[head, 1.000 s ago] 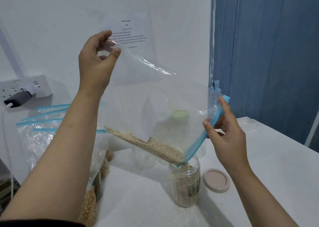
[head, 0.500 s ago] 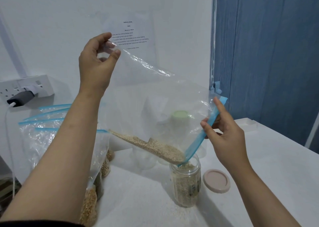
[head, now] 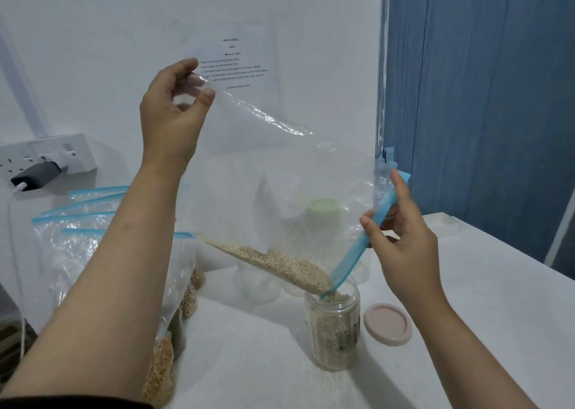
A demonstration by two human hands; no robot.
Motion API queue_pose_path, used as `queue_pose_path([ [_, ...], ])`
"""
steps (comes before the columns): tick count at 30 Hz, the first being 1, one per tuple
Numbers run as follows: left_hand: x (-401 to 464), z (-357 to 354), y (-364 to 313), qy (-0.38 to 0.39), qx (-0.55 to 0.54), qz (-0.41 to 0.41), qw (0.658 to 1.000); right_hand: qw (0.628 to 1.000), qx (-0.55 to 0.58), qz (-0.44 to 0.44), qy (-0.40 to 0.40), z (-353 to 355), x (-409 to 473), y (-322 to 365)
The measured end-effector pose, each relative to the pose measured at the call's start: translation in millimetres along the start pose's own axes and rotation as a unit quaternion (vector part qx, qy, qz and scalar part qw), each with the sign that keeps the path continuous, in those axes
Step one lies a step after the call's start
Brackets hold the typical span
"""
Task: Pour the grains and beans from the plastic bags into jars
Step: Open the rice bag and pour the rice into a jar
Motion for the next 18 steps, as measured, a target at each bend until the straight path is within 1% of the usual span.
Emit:
queue_pose_path([
  [7,0.0,1.7,-0.4,-0.008,-0.006,0.003,1.000,1.000,0.001,0.001,-0.004,0.1,-0.7,4.7],
  [13,-1.0,3.0,-2.7,-0.010,-0.009,0.000,1.000,1.000,0.002,-0.009,-0.022,4.4,-3.5,3.8],
  [18,-2.8,3.3,-2.0,-0.009,-0.008,-0.001,1.000,1.000,-0.001,-0.026,-0.012,1.8,-8.3,2.6],
])
Point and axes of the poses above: each hand's wrist, its own x-axis towards the middle knuckle, its own z-axis out of the back of the hand, y = z × x, the point moved 8 cm from there along x, towards the middle knuckle, and after that the axes turned 14 degrees about -x, right-handed, at the moved point
